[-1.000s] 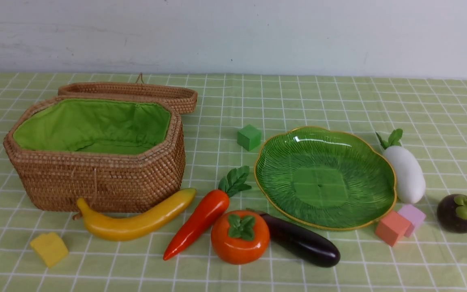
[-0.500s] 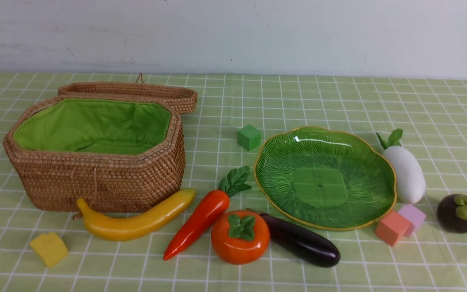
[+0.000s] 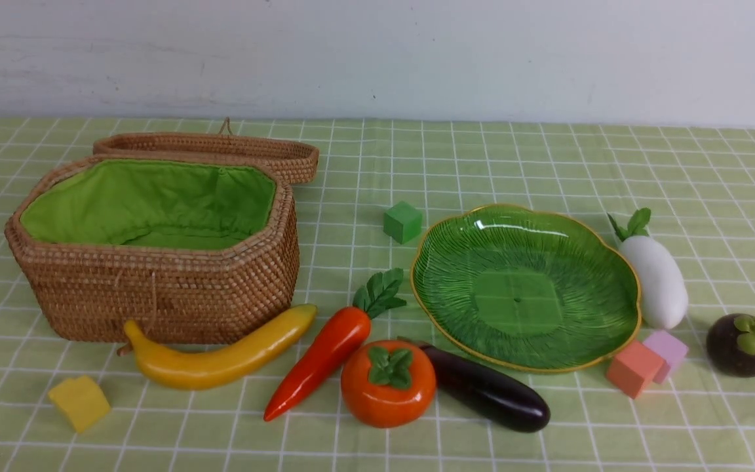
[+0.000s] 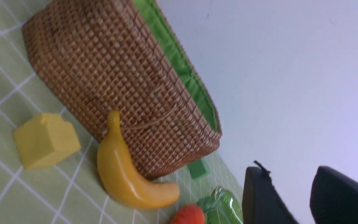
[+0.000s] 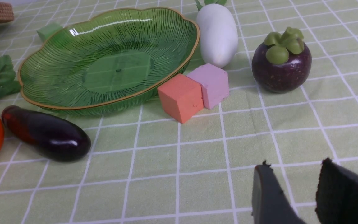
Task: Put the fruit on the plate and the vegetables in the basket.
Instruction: Use the left arm to grab a banana and put it into the right plate
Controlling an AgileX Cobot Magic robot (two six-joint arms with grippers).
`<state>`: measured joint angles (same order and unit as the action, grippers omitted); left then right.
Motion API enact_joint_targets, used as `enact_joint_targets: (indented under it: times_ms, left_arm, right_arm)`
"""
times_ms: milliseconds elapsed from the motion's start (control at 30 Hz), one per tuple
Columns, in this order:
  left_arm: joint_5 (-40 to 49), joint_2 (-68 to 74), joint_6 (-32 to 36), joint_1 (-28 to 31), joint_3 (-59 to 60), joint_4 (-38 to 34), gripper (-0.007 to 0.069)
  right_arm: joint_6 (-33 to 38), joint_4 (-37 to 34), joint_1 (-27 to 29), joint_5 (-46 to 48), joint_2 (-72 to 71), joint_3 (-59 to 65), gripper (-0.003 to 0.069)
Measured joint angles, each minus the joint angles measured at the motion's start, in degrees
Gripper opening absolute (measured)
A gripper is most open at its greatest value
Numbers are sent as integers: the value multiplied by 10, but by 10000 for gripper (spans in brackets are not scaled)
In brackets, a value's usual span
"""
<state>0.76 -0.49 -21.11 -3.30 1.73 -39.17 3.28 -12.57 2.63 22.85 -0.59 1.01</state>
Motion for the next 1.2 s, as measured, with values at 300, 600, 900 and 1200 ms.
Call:
enact_joint_targets:
  times_ms: [300, 600, 900, 1200]
  left_arm:
    - [51, 0, 51, 0, -74, 10, 38]
    - [262, 106, 203, 0, -272, 54, -13]
    - [345, 211, 229, 0, -322, 56, -13]
    - [431, 258, 339, -30, -384, 62, -13]
  right_arm:
    - [4, 0, 0, -3, 0, 0, 242]
    - [-19, -41, 0, -76, 0, 6, 242]
    - [-104, -196, 0, -148, 0, 6, 224]
    - [22, -201, -16, 116, 81, -200, 11]
